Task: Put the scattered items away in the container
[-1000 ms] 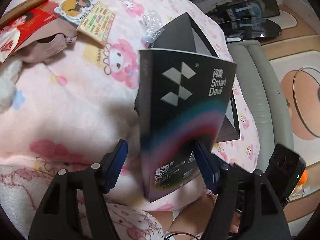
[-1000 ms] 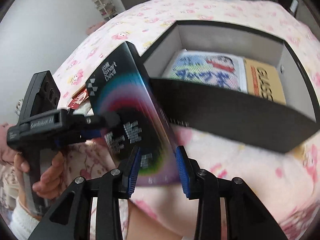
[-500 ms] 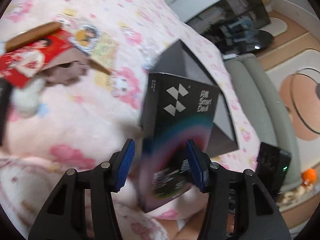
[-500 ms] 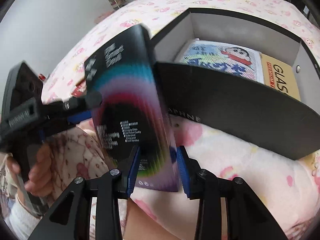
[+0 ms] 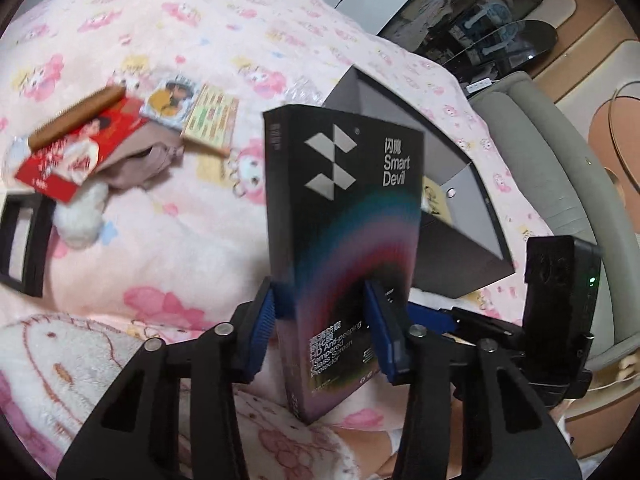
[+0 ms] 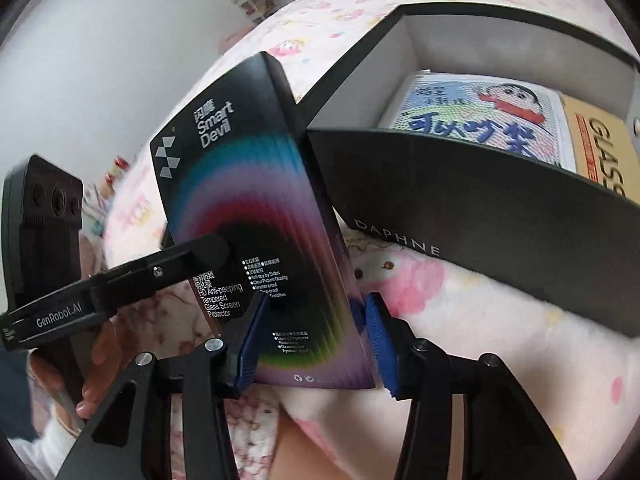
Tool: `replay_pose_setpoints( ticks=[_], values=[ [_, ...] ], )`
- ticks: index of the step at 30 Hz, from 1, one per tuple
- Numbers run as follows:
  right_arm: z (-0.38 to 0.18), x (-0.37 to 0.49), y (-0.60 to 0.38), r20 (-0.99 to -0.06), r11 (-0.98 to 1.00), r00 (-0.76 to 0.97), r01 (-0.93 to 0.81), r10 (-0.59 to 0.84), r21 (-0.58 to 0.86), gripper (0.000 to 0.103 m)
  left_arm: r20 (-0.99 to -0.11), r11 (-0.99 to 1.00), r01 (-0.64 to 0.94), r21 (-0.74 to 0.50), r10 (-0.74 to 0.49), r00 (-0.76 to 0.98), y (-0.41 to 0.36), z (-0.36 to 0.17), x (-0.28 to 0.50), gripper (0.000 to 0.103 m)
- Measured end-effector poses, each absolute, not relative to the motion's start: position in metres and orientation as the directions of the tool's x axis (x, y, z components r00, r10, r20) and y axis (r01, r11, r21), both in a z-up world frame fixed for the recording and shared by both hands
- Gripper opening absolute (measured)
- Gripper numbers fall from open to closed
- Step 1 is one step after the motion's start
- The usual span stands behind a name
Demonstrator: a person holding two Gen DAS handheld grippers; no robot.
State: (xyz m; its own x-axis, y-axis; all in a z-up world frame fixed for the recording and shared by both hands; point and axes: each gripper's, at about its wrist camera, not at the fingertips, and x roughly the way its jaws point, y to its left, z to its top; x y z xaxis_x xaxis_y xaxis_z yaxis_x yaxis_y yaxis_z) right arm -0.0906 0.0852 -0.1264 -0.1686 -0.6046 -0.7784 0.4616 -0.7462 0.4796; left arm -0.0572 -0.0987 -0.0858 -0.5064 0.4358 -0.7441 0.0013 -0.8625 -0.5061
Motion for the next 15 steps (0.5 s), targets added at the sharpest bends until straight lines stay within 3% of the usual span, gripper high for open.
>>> replay_pose_setpoints(
  ticks=[8, 15],
  values=[
    [-0.062, -0.094, 0.132, -0.724, -0.781, -0.333, 0.424, -0.605, 0.458, 0.042, -0.684, -0.861, -0.14, -0.489, 0.478, -0.551, -0.053, -0.017, -0.089, 0.039],
    [-0.03, -0.158, 0.186, -0.748, -0.846, -0.41, 0.362, -0.522, 0.392, 0.042, -0.673, -0.825, -0.178, -0.536, 0.545, -0.5, 0.003, -0.003, -0.172, 0.039]
  ],
)
